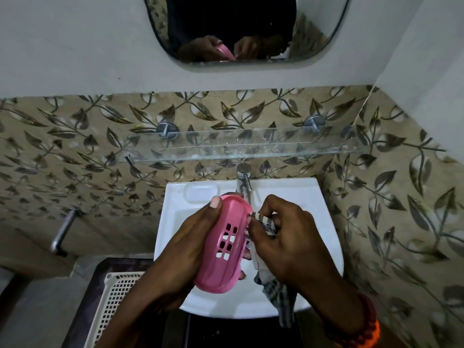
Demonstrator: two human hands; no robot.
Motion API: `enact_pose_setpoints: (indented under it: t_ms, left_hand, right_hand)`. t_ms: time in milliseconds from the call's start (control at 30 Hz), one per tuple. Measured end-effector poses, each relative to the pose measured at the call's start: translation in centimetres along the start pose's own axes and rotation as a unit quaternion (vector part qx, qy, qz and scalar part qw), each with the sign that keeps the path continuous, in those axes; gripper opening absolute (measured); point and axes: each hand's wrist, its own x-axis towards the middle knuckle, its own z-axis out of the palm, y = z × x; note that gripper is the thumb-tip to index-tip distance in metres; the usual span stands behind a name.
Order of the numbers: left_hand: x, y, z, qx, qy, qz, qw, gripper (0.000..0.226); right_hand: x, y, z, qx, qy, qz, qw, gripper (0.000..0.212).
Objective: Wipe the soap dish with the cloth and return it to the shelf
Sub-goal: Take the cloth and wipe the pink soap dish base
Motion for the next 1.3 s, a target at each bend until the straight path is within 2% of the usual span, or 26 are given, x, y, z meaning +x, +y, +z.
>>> enact_pose_setpoints:
  t_ms: [67, 133, 200, 300, 400, 500, 567, 633, 700, 800, 933, 1033, 1167, 1233, 1300]
  left_hand:
    - [0.1, -0.3, 0.3, 0.008, 0.016, 0.02, 1.0, 0.049]
    - [0.1, -0.5, 0.6, 0.015, 0.017, 0.028, 0.999, 0.05]
    - [0.1, -0.6, 0.6, 0.007, 0.009, 0.006, 1.0, 0.055]
    - [0.0, -0.6, 0.1, -0.008, -0.016, -0.056, 0.998, 0.063]
    - [-0.2, -1.0, 0.1, -0.025, -0.031, -0.097, 0.994, 0.063]
    - [0.1, -1.2, 0.2, -0.054, 0.012, -0.055, 0.997, 0.058]
    - [0.3, -1.0, 0.1, -0.048, 0.044, -0.009, 0.998, 0.055]
    - [0.4, -1.0, 0.2, -0.021, 0.071, 0.022, 0.997, 0.053]
    - [0.6, -1.3, 0.5, -0.012, 0.091, 0.041, 0.995, 0.052]
    - [0.9, -1.0, 0.2, -0.048, 0.113, 0.052, 0.991, 0.057]
    - [1.1, -0.3, -0.7, -0.143, 0.1, -0.009, 0.985, 0.076]
    - [1.1, -1.1, -0.2, -0.172, 0.073, -0.029, 0.982, 0.068]
    - [0.8, -1.7, 0.1, -0.165, 0.069, -0.002, 0.984, 0.058]
    - [0.8, -1.5, -0.3, -0.164, 0.077, 0.007, 0.984, 0.061]
    - [0.8, -1.3, -0.7, -0.18, 0.077, 0.003, 0.981, 0.067]
  right_hand:
    - [0.3, 0.2, 0.0, 0.016, 0.008, 0.023, 1.0, 0.028]
    - [0.8, 0.2, -0.4, 0.023, 0.021, -0.006, 1.0, 0.026]
    - [1.4, -0.2, -1.0, -0.03, 0.011, -0.083, 0.996, 0.021]
    - [2.0, -0.4, -1.7, -0.12, -0.057, -0.211, 0.968, 0.01]
    - [2.3, -0.6, -2.0, -0.162, -0.099, -0.269, 0.944, 0.012]
    - [2.5, -1.2, -1.6, -0.121, -0.053, -0.232, 0.964, 0.01]
    - [1.9, -1.4, -0.8, -0.086, -0.01, -0.172, 0.981, 0.011]
    - [0.8, -1.4, -0.1, -0.069, -0.001, -0.111, 0.991, 0.014]
    - [-0.4, -1.5, 0.8, -0.068, -0.008, -0.087, 0.994, 0.012]
    - [-2.4, -1.9, 2.0, -0.055, -0.023, -0.093, 0.994, 0.006]
    - [-4.5, -2.5, 1.8, -0.025, -0.075, -0.092, 0.993, 0.005]
    - [-2.6, -2.4, 0.6, -0.056, -0.042, -0.127, 0.989, 0.008]
    - [0.9, -3.1, -0.2, -0.102, 0.035, -0.141, 0.984, 0.009]
    - [0.0, -3.0, 0.1, -0.087, 0.013, -0.157, 0.984, 0.009]
    - [-2.1, -2.7, 0.6, -0.081, -0.041, -0.159, 0.983, 0.01]
